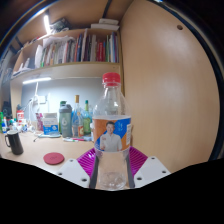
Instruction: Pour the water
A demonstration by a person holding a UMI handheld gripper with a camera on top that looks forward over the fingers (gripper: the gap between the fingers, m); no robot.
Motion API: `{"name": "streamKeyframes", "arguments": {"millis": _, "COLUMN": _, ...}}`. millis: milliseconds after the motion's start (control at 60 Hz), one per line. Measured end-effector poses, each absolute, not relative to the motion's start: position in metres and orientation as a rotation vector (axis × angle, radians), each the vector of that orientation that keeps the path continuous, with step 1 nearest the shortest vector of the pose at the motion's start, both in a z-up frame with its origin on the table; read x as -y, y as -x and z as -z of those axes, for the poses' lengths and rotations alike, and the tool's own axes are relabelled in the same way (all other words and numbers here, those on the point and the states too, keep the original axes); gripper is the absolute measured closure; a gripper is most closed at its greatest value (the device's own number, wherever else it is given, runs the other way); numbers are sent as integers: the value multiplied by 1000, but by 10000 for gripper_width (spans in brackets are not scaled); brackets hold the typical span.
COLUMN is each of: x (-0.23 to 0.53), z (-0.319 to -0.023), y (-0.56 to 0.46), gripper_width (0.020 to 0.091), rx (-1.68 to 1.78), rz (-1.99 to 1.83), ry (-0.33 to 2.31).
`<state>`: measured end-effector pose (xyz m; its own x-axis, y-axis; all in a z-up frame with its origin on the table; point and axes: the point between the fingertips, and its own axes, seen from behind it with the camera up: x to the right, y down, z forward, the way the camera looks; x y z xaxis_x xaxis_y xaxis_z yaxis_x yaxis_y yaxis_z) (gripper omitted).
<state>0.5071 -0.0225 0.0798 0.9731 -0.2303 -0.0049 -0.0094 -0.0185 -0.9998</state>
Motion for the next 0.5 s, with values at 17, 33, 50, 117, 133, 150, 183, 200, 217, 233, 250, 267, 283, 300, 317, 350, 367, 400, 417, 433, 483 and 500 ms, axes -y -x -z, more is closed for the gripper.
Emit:
{"name": "streamKeyframes", "arguments": {"millis": 17, "x": 24, "z": -80, "y": -507, "gripper_width": 660, "rx": -196, "rz": 176, "ry": 1575}}
{"name": "streamKeyframes", "arguments": {"millis": 33, "x": 25, "z": -81, "y": -507, "gripper_width": 670, "rx": -204, "rz": 176, "ry": 1566}}
{"name": "streamKeyframes", "arguments": {"millis": 50, "x": 26, "z": -80, "y": -507, "gripper_width": 686, "rx": -211, "rz": 176, "ry": 1561}}
{"name": "streamKeyframes", "arguments": {"millis": 117, "x": 29, "z": -80, "y": -505, "gripper_width": 713, "rx": -226, "rz": 175, "ry": 1558}}
{"name": "streamKeyframes", "arguments": {"millis": 133, "x": 29, "z": -79, "y": -503, "gripper_width": 740, "rx": -224, "rz": 173, "ry": 1564}}
{"name": "streamKeyframes", "arguments": {"millis": 150, "x": 27, "z": -80, "y": -504, "gripper_width": 742, "rx": -220, "rz": 170, "ry": 1571}}
{"name": "streamKeyframes", "arguments": {"millis": 183, "x": 30, "z": -80, "y": -498, "gripper_width": 742, "rx": -214, "rz": 167, "ry": 1576}}
{"name": "streamKeyframes", "arguments": {"millis": 200, "x": 30, "z": -81, "y": -494, "gripper_width": 742, "rx": -207, "rz": 169, "ry": 1571}}
{"name": "streamKeyframes", "arguments": {"millis": 217, "x": 30, "z": -85, "y": -491, "gripper_width": 742, "rx": -193, "rz": 173, "ry": 1568}}
{"name": "streamKeyframes", "arguments": {"millis": 233, "x": 30, "z": -91, "y": -488, "gripper_width": 742, "rx": -176, "rz": 181, "ry": 1563}}
{"name": "streamKeyframes", "arguments": {"millis": 250, "x": 30, "z": -97, "y": -484, "gripper_width": 742, "rx": -156, "rz": 192, "ry": 1557}}
{"name": "streamKeyframes", "arguments": {"millis": 267, "x": 30, "z": -104, "y": -481, "gripper_width": 744, "rx": -134, "rz": 208, "ry": 1551}}
{"name": "streamKeyframes", "arguments": {"millis": 283, "x": 30, "z": -111, "y": -476, "gripper_width": 744, "rx": -110, "rz": 226, "ry": 1543}}
{"name": "streamKeyframes", "arguments": {"millis": 300, "x": 30, "z": -119, "y": -472, "gripper_width": 743, "rx": -83, "rz": 246, "ry": 1536}}
{"name": "streamKeyframes", "arguments": {"millis": 317, "x": 29, "z": -127, "y": -466, "gripper_width": 743, "rx": -52, "rz": 266, "ry": 1527}}
{"name": "streamKeyframes", "arguments": {"millis": 350, "x": 27, "z": -149, "y": -453, "gripper_width": 743, "rx": 23, "rz": 312, "ry": 1506}}
{"name": "streamKeyframes", "arguments": {"millis": 367, "x": 25, "z": -159, "y": -448, "gripper_width": 744, "rx": 65, "rz": 340, "ry": 1491}}
{"name": "streamKeyframes", "arguments": {"millis": 400, "x": 21, "z": -176, "y": -426, "gripper_width": 744, "rx": 144, "rz": 416, "ry": 1458}}
{"name": "streamKeyframes", "arguments": {"millis": 417, "x": 19, "z": -185, "y": -417, "gripper_width": 744, "rx": 192, "rz": 454, "ry": 1442}}
{"name": "streamKeyframes", "arguments": {"millis": 433, "x": 16, "z": -195, "y": -408, "gripper_width": 745, "rx": 240, "rz": 494, "ry": 1424}}
{"name": "streamKeyframes", "arguments": {"millis": 483, "x": 7, "z": -219, "y": -378, "gripper_width": 745, "rx": 390, "rz": 618, "ry": 1363}}
{"name": "streamKeyframes", "arguments": {"millis": 500, "x": 2, "z": -225, "y": -367, "gripper_width": 746, "rx": 440, "rz": 663, "ry": 1344}}
